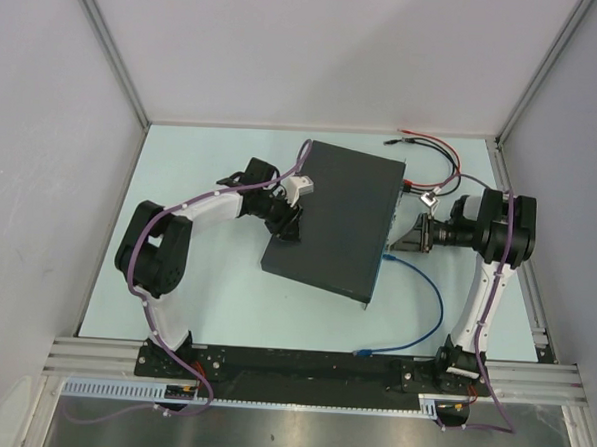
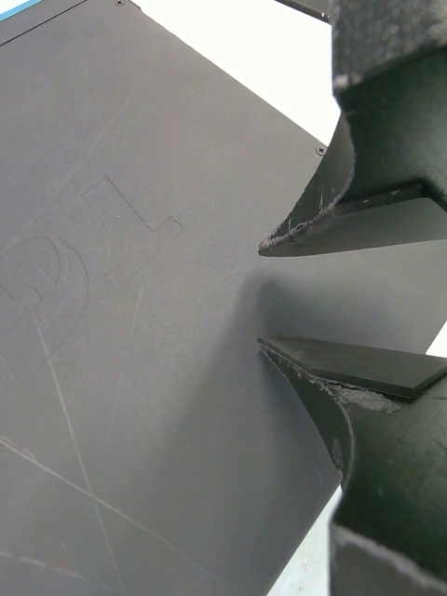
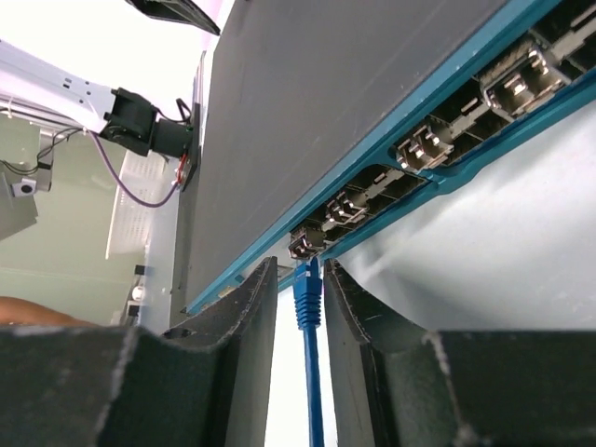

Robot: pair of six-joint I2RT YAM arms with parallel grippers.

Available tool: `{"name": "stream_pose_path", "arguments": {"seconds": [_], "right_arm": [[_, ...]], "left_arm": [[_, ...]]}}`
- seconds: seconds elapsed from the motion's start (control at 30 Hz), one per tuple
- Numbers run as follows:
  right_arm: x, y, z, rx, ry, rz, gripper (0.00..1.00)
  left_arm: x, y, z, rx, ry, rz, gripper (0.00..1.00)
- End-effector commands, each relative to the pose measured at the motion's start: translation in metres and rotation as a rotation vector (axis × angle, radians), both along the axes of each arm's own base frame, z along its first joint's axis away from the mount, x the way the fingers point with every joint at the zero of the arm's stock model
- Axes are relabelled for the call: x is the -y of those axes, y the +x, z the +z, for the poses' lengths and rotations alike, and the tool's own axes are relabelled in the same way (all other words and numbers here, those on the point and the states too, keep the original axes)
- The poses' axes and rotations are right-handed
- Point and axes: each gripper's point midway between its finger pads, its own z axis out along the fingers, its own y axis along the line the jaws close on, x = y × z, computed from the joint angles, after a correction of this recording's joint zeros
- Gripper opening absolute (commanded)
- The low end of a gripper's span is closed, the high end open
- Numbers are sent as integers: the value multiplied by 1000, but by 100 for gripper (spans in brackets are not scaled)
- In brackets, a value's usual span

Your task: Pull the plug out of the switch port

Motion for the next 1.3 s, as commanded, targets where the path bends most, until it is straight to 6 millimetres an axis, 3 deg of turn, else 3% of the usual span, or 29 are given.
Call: {"name": "stream_pose_path", "arguments": {"seconds": [0.0, 0.17, 0.3, 0.57, 0.7, 0.73, 0.77, 0.8, 0.83, 0.87, 0.93, 1.0, 1.03, 1.07, 1.1, 1.17, 1.27], "right_arm": [[-5, -31, 0, -303, 97, -35, 31], [-4, -33, 2, -241, 80, -15, 32], [1, -25, 21, -179, 78, -41, 34], [17, 8, 97, 41, 44, -95, 35], [28, 19, 117, 165, -49, -84, 34], [30, 21, 123, 34, -67, -116, 34], [38, 44, 107, 162, -148, -147, 33], [51, 56, 114, 204, -319, -231, 33], [64, 80, 109, 235, -397, -358, 35], [90, 96, 107, 271, -570, -477, 40], [114, 117, 136, 405, -701, -619, 45], [112, 113, 159, 526, -700, -610, 49], [106, 106, 158, 612, -724, -531, 51], [83, 93, 152, 645, -694, -429, 52], [72, 81, 148, 684, -703, -345, 53], [39, 35, 115, 676, -695, -106, 61], [22, -4, 86, 647, -717, 39, 67]], "left_arm": [[1, -6, -10, 9, 44, -32, 46], [-1, -8, -10, 11, 52, -36, 46], [-2, -9, -10, 12, 60, -41, 46], [-6, -11, -9, 14, 84, -54, 47], [-6, -10, -8, 11, 89, -60, 47], [-4, -8, -7, 15, 85, -63, 47], [-4, -7, -7, 12, 81, -63, 47], [-3, -5, -6, 16, 78, -63, 47], [-2, -5, -7, 9, 76, -65, 47], [0, -4, -6, 10, 70, -66, 47], [2, 0, -3, 15, 62, -61, 47], [4, 4, 0, 26, 54, -54, 47], [5, 5, 3, 28, 47, -48, 47], [4, 9, 4, 35, 39, -38, 47], [5, 10, 5, 35, 33, -36, 47], [3, 15, 10, 43, 15, -20, 47], [0, 24, 15, 53, -5, 20, 47]]}}
